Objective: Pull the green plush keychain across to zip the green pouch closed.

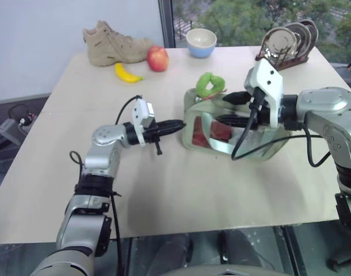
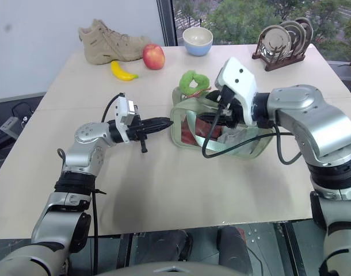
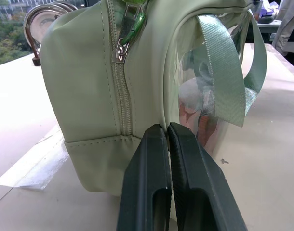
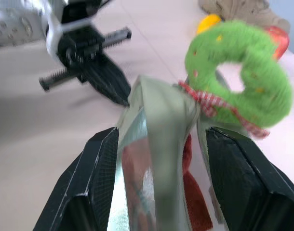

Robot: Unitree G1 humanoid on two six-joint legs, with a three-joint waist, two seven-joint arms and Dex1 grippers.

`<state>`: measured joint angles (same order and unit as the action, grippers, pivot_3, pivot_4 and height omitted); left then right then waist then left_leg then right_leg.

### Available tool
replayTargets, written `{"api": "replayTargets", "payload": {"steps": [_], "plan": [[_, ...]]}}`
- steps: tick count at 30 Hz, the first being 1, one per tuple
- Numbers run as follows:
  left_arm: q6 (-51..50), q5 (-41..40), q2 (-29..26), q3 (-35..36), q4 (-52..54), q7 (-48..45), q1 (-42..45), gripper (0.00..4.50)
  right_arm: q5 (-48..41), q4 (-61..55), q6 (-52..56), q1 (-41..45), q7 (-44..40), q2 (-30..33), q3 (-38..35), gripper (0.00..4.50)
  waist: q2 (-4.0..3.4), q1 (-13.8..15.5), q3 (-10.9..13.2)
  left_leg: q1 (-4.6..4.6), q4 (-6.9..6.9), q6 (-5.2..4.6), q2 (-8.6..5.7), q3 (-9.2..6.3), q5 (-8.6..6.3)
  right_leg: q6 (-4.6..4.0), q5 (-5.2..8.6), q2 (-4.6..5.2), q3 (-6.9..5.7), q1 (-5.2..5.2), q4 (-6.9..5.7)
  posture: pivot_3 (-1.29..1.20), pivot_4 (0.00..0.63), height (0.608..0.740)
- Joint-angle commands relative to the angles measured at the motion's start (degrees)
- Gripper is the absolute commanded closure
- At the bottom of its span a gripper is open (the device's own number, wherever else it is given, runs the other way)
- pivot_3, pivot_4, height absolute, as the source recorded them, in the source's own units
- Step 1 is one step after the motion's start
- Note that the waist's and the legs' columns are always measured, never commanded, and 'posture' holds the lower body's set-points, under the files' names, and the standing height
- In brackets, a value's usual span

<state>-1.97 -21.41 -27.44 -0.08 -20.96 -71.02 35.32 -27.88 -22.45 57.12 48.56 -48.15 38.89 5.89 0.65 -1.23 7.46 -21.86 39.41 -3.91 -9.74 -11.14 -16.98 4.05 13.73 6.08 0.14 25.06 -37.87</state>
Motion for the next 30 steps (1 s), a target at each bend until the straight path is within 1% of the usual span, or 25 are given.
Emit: {"api": "replayTargets", "payload": {"steps": [1,5,10,17,21,22,23,26,27,28,30], "plan": [[1.7,0.0,-0.1,0.3,2.6,-0.1,0.2,4.5,0.1,0.7,-0.9,3.2,3.0,-1.4,-2.5,1.6,0.0,0.1,0.0,0.0,0.0,0.0,0.0,0.0,0.0,0.0,0.0,0.0,0.0,0.0,0.0,0.0,0.15,0.74],[1.9,0.1,-0.3,0.3,2.7,0.0,0.1,4.5,2.3,4.4,-2.5,6.5,5.7,-2.7,-1.8,1.6,0.0,0.1,0.0,0.0,0.0,0.0,0.0,0.03,0.0,0.0,0.0,0.01,0.02,0.01,0.0,0.0,0.15,0.74],[2.4,0.5,0.0,0.3,2.6,0.0,0.1,4.5,6.1,10.0,-5.8,9.3,6.2,-3.7,1.3,1.6,0.0,0.1,0.0,0.0,0.0,0.0,0.0,0.02,0.0,0.0,0.0,0.0,0.0,0.01,-0.02,0.0,0.15,0.74],[3.1,0.7,0.0,0.2,2.7,0.0,-0.5,4.5,7.1,17.8,-7.1,12.1,2.6,-4.9,3.5,1.6,0.0,0.1,0.0,-0.02,-0.01,0.0,0.0,0.02,0.0,0.0,0.0,0.0,0.0,0.01,-0.03,0.0,0.15,0.74],[3.3,0.7,0.1,0.2,3.0,0.2,-0.9,4.5,6.2,22.7,-7.4,13.8,-0.1,-6.2,3.2,1.6,0.0,0.1,0.0,-0.01,-0.01,0.0,0.0,0.01,0.0,0.0,0.0,0.0,0.0,0.01,-0.03,0.0,0.15,0.74],[3.5,0.7,0.1,0.2,3.0,0.2,-0.9,4.5,5.7,23.4,-7.0,14.1,-0.7,-6.6,2.9,2.09,0.0,0.1,0.0,-0.02,0.0,0.0,0.0,0.0,0.0,0.0,0.0,0.0,0.0,0.01,-0.03,0.0,0.15,0.74],[3.6,0.7,0.2,0.3,2.9,0.2,-1.0,4.5,5.3,23.8,-6.8,14.3,-1.4,-6.8,2.6,2.27,0.0,0.1,0.0,-0.02,0.0,0.0,0.0,0.0,0.0,0.0,0.0,0.0,0.0,0.01,-0.03,0.0,0.15,0.74],[4.1,0.7,0.1,0.4,2.6,0.3,-1.3,4.5,4.3,23.9,-6.6,14.7,-2.7,-7.2,1.9,3.64,-0.01,0.0,0.0,-0.03,-0.01,0.0,0.0,0.0,0.0,0.0,0.0,0.01,0.0,0.01,-0.05,0.0,0.15,0.74],[4.1,0.7,0.1,0.4,2.7,0.3,-1.4,4.5,4.2,23.8,-6.7,14.7,-2.8,-7.3,1.7,4.16,-0.01,0.0,0.0,-0.02,-0.01,0.0,0.0,0.0,0.0,0.0,0.0,0.0,0.0,0.02,-0.05,0.0,0.15,0.74],[4.2,0.7,0.2,0.4,2.7,0.4,-1.5,4.5,4.0,23.6,-6.9,14.6,-2.8,-7.4,1.4,4.44,-0.01,0.0,0.0,-0.02,-0.01,0.0,0.0,-0.01,0.0,0.0,0.0,0.0,0.0,0.02,-0.04,0.0,0.15,0.74],[4.1,0.8,0.2,0.6,2.7,1.0,-1.8,4.5,3.1,22.7,-7.5,14.3,-2.2,-7.9,0.0,4.44,-0.01,0.0,0.0,-0.02,-0.01,0.0,0.0,-0.01,0.0,-0.01,0.0,0.0,0.0,0.02,-0.04,0.0,0.15,0.74]]}}
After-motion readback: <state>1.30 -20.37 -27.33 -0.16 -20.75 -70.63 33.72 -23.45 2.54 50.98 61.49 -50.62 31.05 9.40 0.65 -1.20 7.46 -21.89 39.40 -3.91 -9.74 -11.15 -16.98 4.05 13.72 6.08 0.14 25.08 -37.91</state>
